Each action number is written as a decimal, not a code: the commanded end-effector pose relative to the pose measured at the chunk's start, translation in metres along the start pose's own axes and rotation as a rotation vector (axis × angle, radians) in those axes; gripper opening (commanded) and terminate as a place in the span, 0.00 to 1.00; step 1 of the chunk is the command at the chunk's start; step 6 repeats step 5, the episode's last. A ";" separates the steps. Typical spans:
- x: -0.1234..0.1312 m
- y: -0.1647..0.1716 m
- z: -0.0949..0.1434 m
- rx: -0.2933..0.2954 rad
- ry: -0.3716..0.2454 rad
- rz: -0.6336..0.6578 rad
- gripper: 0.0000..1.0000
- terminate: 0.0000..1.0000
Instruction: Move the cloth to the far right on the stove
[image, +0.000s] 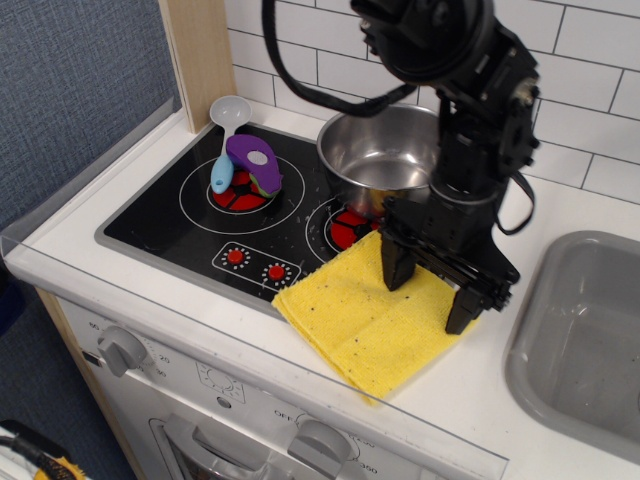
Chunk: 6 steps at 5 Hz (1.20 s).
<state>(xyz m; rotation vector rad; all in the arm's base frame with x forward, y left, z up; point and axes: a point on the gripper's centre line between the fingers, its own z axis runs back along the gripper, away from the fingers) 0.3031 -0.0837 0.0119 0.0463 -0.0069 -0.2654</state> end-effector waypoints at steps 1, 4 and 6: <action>0.000 0.043 0.053 -0.034 -0.153 0.199 1.00 0.00; -0.008 0.046 0.070 -0.085 -0.172 0.126 1.00 0.00; -0.008 0.046 0.070 -0.085 -0.172 0.126 1.00 1.00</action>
